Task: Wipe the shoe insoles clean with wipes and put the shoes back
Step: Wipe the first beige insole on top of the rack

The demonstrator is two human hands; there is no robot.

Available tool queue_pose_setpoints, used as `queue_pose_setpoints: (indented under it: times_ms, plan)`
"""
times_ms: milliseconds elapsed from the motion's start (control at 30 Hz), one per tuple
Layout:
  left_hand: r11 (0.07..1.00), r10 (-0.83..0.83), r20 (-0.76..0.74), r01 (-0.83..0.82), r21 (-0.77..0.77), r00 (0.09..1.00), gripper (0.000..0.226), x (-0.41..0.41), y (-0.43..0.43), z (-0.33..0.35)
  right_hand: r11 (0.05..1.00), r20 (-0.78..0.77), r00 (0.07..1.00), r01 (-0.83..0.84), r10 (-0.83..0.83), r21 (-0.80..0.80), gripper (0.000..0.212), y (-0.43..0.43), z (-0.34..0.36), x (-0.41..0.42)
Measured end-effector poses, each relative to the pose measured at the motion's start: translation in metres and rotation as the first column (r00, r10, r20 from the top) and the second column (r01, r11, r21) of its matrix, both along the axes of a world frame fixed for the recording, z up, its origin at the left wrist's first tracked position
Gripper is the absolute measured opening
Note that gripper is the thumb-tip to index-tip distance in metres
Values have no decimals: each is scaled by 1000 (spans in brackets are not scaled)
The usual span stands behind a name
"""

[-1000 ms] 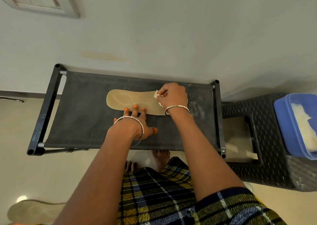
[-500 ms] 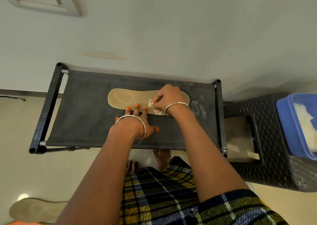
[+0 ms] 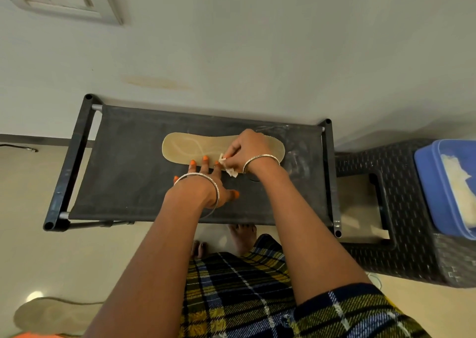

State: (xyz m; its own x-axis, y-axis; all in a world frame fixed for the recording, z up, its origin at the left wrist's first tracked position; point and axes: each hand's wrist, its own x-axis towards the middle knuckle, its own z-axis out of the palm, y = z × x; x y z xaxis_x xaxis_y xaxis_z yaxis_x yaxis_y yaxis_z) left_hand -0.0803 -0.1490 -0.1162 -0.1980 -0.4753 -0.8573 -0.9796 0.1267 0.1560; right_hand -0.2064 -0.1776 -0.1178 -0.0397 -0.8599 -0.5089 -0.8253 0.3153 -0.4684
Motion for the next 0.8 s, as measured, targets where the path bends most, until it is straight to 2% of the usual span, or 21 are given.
queue_pose_setpoints:
  times_ms: [67,133,200,333,433,467,533,600,667,733,800]
  plan:
    - [1000,1,2,-1,0,1000,90,1,0,0,989,-25,995,96,-99,-115,6,-2,-4,-3]
    - [1000,1,4,-1,2,1000,90,1,0,1,939,-62,964,237,-260,-251,4,-2,-6,-6]
    - [1000,2,7,-2,2,1000,90,0,0,1,906,-73,939,303,-337,-295,5,-2,-8,-8]
    - [1000,4,10,-4,-2,1000,90,-2,0,0,950,-54,968,227,-244,-212,6,-3,-2,-7]
    - [1000,4,-4,-4,-5,1000,91,-1,1,-1,998,-19,998,64,-64,21,8,1,0,-1]
    - [1000,6,-7,-6,-4,1000,90,0,1,-1,998,-7,998,59,-59,33,6,1,-1,1]
    - [1000,9,-4,-9,-2,1000,90,0,1,-1,985,-9,991,133,-135,-109,4,1,-4,1]
    - [1000,5,2,-5,3,1000,90,0,0,-1,930,-7,963,258,-270,-261,5,0,-4,-1]
    - [1000,5,3,-5,4,1000,90,0,-1,-1,892,4,940,325,-341,-313,5,0,-3,-4]
    - [1000,2,3,-2,4,1000,90,0,-1,-2,940,-14,967,243,-253,-241,5,-1,-4,-4]
    - [1000,-4,0,4,-4,1000,90,1,-1,-2,994,-35,995,93,-94,-52,5,-1,-3,-2]
